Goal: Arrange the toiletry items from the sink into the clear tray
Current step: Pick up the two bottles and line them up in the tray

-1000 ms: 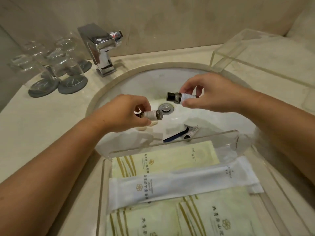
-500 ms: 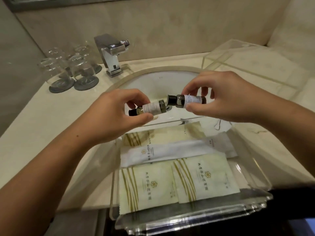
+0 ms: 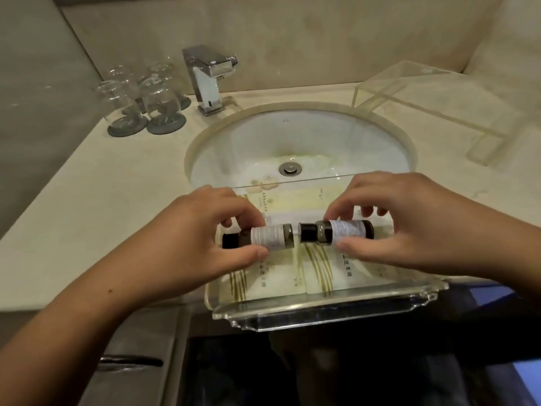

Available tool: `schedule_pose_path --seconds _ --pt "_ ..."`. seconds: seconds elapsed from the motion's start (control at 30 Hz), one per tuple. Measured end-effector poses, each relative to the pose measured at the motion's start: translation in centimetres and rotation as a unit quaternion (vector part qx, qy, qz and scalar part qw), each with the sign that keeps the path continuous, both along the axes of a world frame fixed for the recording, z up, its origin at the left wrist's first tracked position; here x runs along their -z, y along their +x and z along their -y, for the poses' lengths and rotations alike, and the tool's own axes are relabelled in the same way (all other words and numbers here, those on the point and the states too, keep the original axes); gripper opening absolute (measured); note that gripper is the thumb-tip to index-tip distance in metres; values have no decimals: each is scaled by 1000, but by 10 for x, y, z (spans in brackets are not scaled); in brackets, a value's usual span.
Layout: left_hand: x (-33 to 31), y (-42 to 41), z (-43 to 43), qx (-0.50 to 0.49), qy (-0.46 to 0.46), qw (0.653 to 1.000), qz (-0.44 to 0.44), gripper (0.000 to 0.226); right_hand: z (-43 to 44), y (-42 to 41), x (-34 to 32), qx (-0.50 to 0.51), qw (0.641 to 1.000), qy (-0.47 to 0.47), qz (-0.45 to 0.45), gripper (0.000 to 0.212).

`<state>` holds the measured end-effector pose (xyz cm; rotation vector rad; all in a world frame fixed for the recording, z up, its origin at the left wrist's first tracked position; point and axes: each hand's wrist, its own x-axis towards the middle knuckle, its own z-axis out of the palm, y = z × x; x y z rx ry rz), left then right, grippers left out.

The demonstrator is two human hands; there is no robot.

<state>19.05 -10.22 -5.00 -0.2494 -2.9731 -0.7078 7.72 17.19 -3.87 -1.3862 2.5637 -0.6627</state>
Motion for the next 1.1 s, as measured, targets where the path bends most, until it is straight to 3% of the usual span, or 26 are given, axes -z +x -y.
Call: schedule_pose_path --seconds 0.13,0.67,1.1 --pt "5 18 -1 11 -13 1000 6 37 -4 15 4 -23 1000 18 0 33" --pt "8 40 -5 26 -4 998 51 33 0 31 5 -69 995 70 23 41" --pt "4 37 -5 40 -1 999 34 31 3 26 2 -70 996 50 25 38"
